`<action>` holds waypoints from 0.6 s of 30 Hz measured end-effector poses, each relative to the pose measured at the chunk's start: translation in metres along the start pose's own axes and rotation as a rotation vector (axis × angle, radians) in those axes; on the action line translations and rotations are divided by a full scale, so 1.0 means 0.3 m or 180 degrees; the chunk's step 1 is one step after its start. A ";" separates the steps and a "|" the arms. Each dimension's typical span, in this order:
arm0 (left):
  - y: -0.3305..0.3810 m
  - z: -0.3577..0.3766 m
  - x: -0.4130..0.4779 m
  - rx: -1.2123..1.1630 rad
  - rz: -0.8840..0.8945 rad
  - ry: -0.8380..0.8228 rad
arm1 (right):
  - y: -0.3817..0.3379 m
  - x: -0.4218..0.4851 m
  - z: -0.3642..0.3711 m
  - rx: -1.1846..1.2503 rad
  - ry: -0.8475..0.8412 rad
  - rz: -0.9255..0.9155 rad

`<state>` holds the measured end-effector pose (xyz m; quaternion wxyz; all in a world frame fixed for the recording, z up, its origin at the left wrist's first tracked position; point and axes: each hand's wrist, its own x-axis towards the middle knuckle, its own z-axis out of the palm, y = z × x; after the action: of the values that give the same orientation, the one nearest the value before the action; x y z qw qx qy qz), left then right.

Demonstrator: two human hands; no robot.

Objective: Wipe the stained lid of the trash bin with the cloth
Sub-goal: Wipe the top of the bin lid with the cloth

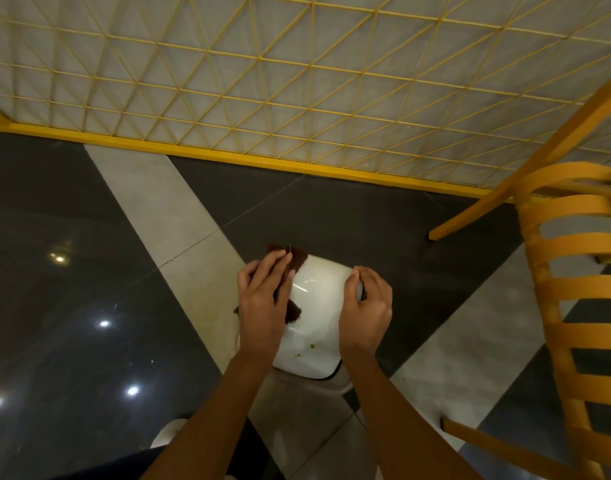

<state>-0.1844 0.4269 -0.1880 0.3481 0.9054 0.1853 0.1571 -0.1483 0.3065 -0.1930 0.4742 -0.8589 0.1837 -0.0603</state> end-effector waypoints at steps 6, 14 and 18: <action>-0.048 0.004 -0.124 -0.0068 0.0182 0.0018 | 0.013 0.002 0.000 0.0079 -0.0046 -0.0079; 0.027 0.008 0.024 0.0057 -0.0052 -0.0106 | 0.005 0.000 -0.002 0.0189 -0.0075 -0.0076; -0.005 -0.006 -0.060 0.0254 0.0468 -0.0169 | 0.014 0.004 -0.011 0.0092 -0.0377 -0.0257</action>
<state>-0.2013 0.4210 -0.1904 0.3040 0.9336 0.1151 0.1506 -0.1492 0.3013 -0.1950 0.4938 -0.8607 0.1197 -0.0312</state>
